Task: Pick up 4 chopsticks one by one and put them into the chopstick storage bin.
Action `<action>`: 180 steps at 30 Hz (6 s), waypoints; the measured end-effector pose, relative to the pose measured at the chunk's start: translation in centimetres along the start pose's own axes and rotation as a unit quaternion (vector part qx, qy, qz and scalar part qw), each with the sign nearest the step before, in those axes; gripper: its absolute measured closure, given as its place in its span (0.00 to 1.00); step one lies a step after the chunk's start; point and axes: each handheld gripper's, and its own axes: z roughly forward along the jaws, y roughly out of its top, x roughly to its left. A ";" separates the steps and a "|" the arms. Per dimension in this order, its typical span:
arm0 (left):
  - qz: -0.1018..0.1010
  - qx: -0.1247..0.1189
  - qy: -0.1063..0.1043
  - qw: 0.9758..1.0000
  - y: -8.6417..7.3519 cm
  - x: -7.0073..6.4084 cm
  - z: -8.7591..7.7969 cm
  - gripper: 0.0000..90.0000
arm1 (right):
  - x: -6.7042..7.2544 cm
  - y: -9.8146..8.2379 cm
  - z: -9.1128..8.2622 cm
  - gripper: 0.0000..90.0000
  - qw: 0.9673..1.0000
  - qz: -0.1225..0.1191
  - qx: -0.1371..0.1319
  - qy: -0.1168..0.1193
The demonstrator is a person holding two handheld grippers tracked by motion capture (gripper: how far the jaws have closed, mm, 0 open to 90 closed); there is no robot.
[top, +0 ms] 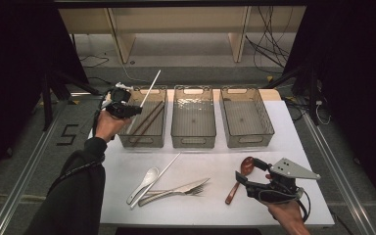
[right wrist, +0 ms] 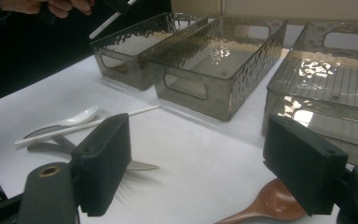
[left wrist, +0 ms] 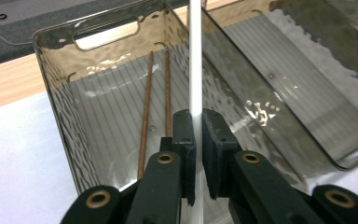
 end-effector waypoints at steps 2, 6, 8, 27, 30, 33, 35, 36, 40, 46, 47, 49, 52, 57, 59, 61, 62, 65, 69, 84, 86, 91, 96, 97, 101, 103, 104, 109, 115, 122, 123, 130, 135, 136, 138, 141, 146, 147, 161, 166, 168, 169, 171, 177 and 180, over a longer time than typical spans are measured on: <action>0.000 0.002 0.004 1.000 0.1 0.3 0.3 0.93 | 0.0 0.0 0.0 0.27 1.000 0.000 0.000 0.000; -0.006 -0.001 0.008 1.000 0.0 0.9 0.8 0.93 | -0.1 0.0 -0.1 0.27 1.000 0.001 -0.001 0.000; -0.007 0.001 0.015 1.000 0.0 1.2 1.0 0.93 | -0.1 0.0 -0.1 0.27 1.000 0.001 -0.001 0.000; -0.008 0.010 0.030 0.999 -0.9 1.8 2.4 0.93 | -0.1 0.0 0.0 0.27 1.000 0.001 0.001 0.000; -0.009 0.013 0.031 0.999 -1.2 1.9 2.6 0.93 | -0.1 0.0 0.0 0.27 1.000 0.002 0.001 0.000; -0.006 0.014 0.030 0.999 -1.4 1.8 2.9 0.92 | -0.1 0.0 0.0 0.27 1.000 0.001 0.001 0.000; -0.007 0.014 0.032 0.999 -1.5 1.8 2.9 0.92 | -0.1 0.0 0.0 0.27 1.000 -0.001 0.001 0.000; -0.010 0.014 0.032 0.999 -1.5 1.9 3.0 0.92 | -0.1 0.0 0.0 0.27 1.000 -0.001 0.001 0.000; -0.002 0.024 0.033 0.999 -1.8 1.8 3.3 0.92 | -0.1 0.0 0.0 0.27 1.000 0.001 0.002 0.000; -0.005 0.030 0.029 0.999 -2.0 1.7 3.5 0.82 | -0.1 0.0 0.0 0.27 1.000 0.001 0.002 0.000; -0.004 0.031 0.029 0.999 -2.0 1.6 3.4 0.79 | -0.1 0.0 0.0 0.27 1.000 0.001 0.001 0.000; -0.002 0.034 0.024 0.999 -2.0 1.5 3.2 0.73 | -0.1 0.0 0.0 0.27 1.000 0.002 0.001 0.000; -0.005 0.036 0.020 0.999 -2.0 1.3 2.7 0.64 | -0.1 0.0 0.0 0.27 1.000 0.001 0.001 -0.001; -0.011 0.028 -0.015 0.999 -2.1 0.1 1.0 0.46 | -0.1 0.0 0.0 0.27 1.000 0.002 0.002 -0.002; -0.006 0.019 -0.034 0.999 -2.2 -0.7 0.1 0.41 | -0.1 0.0 0.0 0.27 1.000 0.000 0.002 -0.003; 0.003 0.019 -0.048 0.999 -2.4 -1.6 -0.8 0.37 | -0.1 -0.1 0.0 0.27 1.000 0.000 0.002 -0.003; 0.007 0.017 -0.053 0.998 -2.6 -2.1 -1.2 0.36 | 0.0 0.0 0.0 0.27 1.000 0.001 0.002 -0.003; 0.016 0.025 -0.070 0.997 -3.0 -3.4 -2.3 0.33 | 0.0 -0.1 0.0 0.27 1.000 0.001 0.002 -0.004; 0.029 0.032 -0.086 0.995 -3.4 -4.9 -3.9 0.30 | 0.1 0.0 0.0 0.27 1.000 -0.003 0.001 -0.003; 0.042 0.094 -0.109 0.989 -8.5 -8.7 -4.5 0.23 | 0.2 0.0 0.0 0.27 1.000 -0.004 0.001 -0.002; 0.040 0.098 -0.108 0.989 -9.1 -8.9 -4.6 0.22 | 0.2 0.0 0.0 0.27 1.000 -0.004 0.001 -0.002; 0.031 0.108 -0.114 0.987 -10.3 -9.3 -4.7 0.22 | 0.1 0.0 -0.1 0.27 1.000 -0.004 0.001 -0.002; 0.032 0.122 -0.114 0.985 -11.5 -10.0 -4.6 0.21 | 0.2 0.0 0.0 0.27 1.000 -0.006 0.000 -0.002; 0.033 0.123 -0.112 0.986 -11.6 -10.2 -4.7 0.22 | 0.2 0.0 0.0 0.27 1.000 -0.005 0.001 -0.002; 0.040 0.139 -0.111 0.983 -12.5 -10.9 -4.4 0.24 | 0.2 0.0 -0.1 0.27 1.000 -0.005 0.000 -0.003; 0.048 0.152 -0.107 0.981 -12.9 -11.2 -4.2 0.26 | 0.2 0.0 0.0 0.27 1.000 -0.005 0.001 -0.003; 0.051 0.157 -0.106 0.981 -13.0 -11.4 -4.1 0.28 | 0.2 0.0 0.0 0.27 1.000 -0.005 0.001 -0.003; 0.054 0.173 -0.107 0.978 -13.5 -11.7 -4.0 0.34 | 0.1 0.0 -0.1 0.27 1.000 -0.005 0.000 -0.003; 0.058 0.198 -0.104 0.973 -14.3 -11.9 -3.7 0.42 | 0.1 0.0 -0.1 0.27 1.000 -0.005 0.000 -0.003; 0.070 0.219 -0.096 0.968 -14.9 -12.1 -3.1 0.54 | 0.2 0.0 -0.1 0.27 1.000 -0.005 0.000 -0.002; 0.074 0.221 -0.093 0.968 -14.9 -12.1 -3.0 0.55 | 0.2 0.0 -0.1 0.27 1.000 -0.005 0.000 -0.002; 0.080 0.236 -0.092 0.964 -15.1 -12.1 -2.6 0.63 | 0.2 0.0 0.0 0.27 1.000 -0.006 0.000 -0.001; 0.078 0.242 -0.090 0.963 -15.4 -12.3 -2.2 0.64 | 0.2 0.0 0.0 0.27 1.000 -0.007 0.000 -0.001; 0.081 0.244 -0.090 0.962 -15.4 -12.3 -2.2 0.64 | 0.2 0.0 0.0 0.27 1.000 -0.007 0.000 -0.001; 0.082 0.244 -0.089 0.962 -15.4 -12.3 -2.1 0.65 | 0.2 0.0 0.0 0.27 1.000 -0.006 0.000 -0.001; 0.080 0.245 -0.090 0.962 -15.4 -12.2 -2.1 0.66 | 0.2 0.0 0.0 0.27 1.000 -0.006 0.000 -0.001; 0.082 0.246 -0.095 0.961 -15.4 -12.4 -2.1 0.73 | 0.2 0.0 0.0 0.27 1.000 -0.007 0.001 -0.001; 0.086 0.246 -0.097 0.961 -15.4 -12.4 -2.1 0.75 | 0.2 0.0 0.0 0.27 1.000 -0.007 0.001 0.000; 0.098 0.247 -0.107 0.958 -15.0 -12.8 -1.4 0.86 | 0.2 0.0 0.1 0.27 1.000 -0.007 0.003 -0.001; 0.094 0.244 -0.111 0.959 -14.9 -12.8 -1.2 0.87 | 0.2 0.0 0.1 0.27 1.000 -0.007 0.002 -0.001; 0.088 0.243 -0.111 0.960 -14.8 -12.8 -1.0 0.87 | 0.2 0.0 0.1 0.27 1.000 -0.007 0.002 -0.001; 0.090 0.244 -0.113 0.959 -14.8 -12.8 -1.0 0.87 | 0.2 0.0 0.1 0.27 1.000 -0.007 0.002 -0.001; 0.088 0.242 -0.115 0.959 -14.7 -12.7 -0.9 0.88 | 0.2 0.0 0.1 0.27 1.000 -0.008 0.002 -0.001; 0.091 0.240 -0.115 0.960 -14.4 -12.8 -0.5 0.91 | 0.2 0.0 0.1 0.27 1.000 -0.009 0.003 -0.001; 0.101 0.242 -0.113 0.958 -14.3 -12.9 -0.4 0.91 | 0.2 0.0 0.1 0.27 1.000 -0.008 0.004 -0.002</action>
